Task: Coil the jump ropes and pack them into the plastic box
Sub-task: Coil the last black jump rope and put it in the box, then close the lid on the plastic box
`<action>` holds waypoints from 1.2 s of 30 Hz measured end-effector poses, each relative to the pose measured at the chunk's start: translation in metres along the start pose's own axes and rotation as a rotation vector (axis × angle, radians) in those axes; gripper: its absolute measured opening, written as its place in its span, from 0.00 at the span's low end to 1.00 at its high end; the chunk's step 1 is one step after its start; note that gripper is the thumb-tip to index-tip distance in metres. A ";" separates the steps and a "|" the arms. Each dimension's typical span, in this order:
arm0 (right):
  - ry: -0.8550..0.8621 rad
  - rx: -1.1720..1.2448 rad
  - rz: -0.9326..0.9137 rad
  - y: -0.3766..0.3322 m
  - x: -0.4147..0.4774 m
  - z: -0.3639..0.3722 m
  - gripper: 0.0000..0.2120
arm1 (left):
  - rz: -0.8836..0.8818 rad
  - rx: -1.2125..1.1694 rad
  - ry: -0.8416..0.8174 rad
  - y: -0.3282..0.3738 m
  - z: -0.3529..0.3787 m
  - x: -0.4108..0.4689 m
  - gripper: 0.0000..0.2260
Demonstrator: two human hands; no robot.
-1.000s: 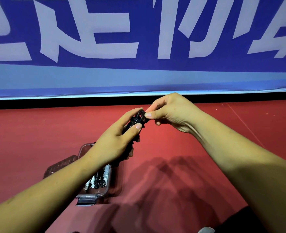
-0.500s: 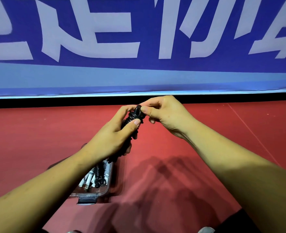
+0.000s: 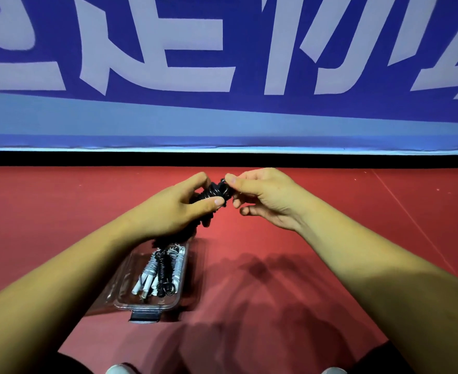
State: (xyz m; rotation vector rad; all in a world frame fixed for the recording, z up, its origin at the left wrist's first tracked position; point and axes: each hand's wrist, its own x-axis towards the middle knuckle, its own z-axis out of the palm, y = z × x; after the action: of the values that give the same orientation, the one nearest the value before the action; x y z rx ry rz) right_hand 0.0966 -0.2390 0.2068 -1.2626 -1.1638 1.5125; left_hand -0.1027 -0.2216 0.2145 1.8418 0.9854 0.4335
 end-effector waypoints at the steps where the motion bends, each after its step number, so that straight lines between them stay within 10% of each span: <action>1: -0.018 -0.012 0.026 -0.001 0.001 0.001 0.12 | 0.016 0.079 -0.010 -0.001 -0.004 -0.001 0.09; 10: 0.211 -0.885 -0.063 0.005 0.018 0.027 0.15 | -0.005 0.493 0.020 -0.021 -0.009 -0.002 0.11; 16: 0.466 -0.439 -0.150 0.009 0.046 0.028 0.17 | -0.014 0.308 0.133 -0.021 -0.019 -0.003 0.13; 23: 0.307 -0.056 -0.064 0.002 0.057 0.046 0.12 | -0.248 -0.272 0.040 -0.039 -0.054 -0.004 0.23; 28: 0.229 -0.191 0.043 0.023 0.090 0.076 0.12 | -0.380 -0.185 -0.050 -0.084 -0.085 -0.002 0.04; 36: 0.244 -0.335 0.273 0.134 0.172 0.121 0.14 | -0.596 -0.120 0.036 -0.227 -0.115 -0.011 0.06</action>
State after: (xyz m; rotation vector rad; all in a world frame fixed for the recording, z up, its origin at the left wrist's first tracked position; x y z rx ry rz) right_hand -0.0537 -0.1207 0.0465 -1.8400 -1.1481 1.3370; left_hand -0.2847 -0.1159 0.0713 1.3504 1.4331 0.1541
